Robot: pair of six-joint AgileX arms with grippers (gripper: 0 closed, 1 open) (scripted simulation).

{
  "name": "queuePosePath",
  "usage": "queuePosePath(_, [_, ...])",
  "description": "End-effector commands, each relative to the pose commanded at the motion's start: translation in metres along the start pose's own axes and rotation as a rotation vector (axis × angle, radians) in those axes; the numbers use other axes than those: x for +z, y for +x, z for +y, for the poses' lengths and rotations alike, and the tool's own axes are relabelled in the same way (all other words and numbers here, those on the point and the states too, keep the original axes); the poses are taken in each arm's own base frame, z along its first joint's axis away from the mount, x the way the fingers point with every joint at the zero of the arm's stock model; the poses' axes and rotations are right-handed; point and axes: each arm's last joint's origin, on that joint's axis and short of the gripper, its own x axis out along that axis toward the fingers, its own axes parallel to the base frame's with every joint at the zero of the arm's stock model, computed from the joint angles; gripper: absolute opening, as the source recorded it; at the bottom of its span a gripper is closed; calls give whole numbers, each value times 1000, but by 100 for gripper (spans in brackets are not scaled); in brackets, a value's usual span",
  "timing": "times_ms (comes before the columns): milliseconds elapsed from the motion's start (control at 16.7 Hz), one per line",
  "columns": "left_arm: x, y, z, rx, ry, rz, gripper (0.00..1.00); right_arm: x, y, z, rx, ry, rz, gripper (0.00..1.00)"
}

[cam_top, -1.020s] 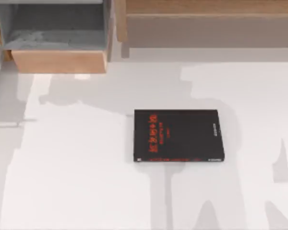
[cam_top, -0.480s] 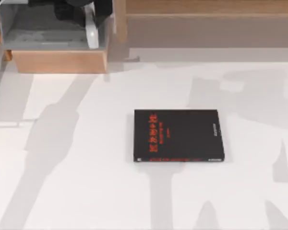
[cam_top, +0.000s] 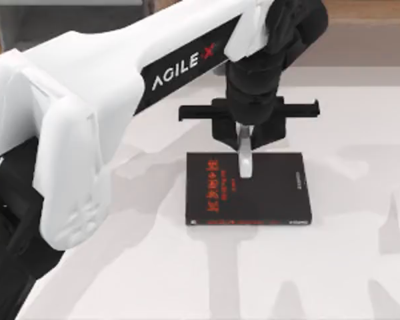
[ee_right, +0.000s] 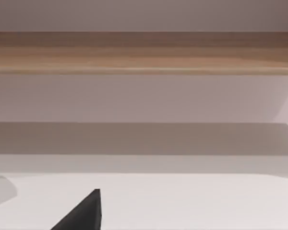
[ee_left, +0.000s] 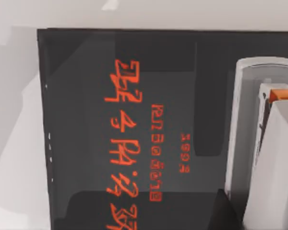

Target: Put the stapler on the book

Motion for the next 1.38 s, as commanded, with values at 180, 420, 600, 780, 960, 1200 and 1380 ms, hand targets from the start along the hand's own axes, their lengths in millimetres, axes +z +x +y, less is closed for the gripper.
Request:
queuePosePath(180, [-10,11,-11,16,0,19,0,0,0,0,0,0,0,100])
queuePosePath(420, [-9,10,-10,14,-1,18,0,0,0,0,0,0,0,100])
queuePosePath(600, [-9,20,-10,15,-1,18,0,0,0,0,0,0,0,100])
queuePosePath(780, [-11,37,-11,15,0,19,0,0,0,0,0,0,0,100])
queuePosePath(960, [-11,41,-10,16,0,19,0,0,0,0,0,0,0,100])
queuePosePath(1200, [-11,41,-10,16,0,19,15,0,0,0,0,0,0,100])
queuePosePath(1380, [-11,41,-10,16,0,19,38,0,0,0,0,0,0,100])
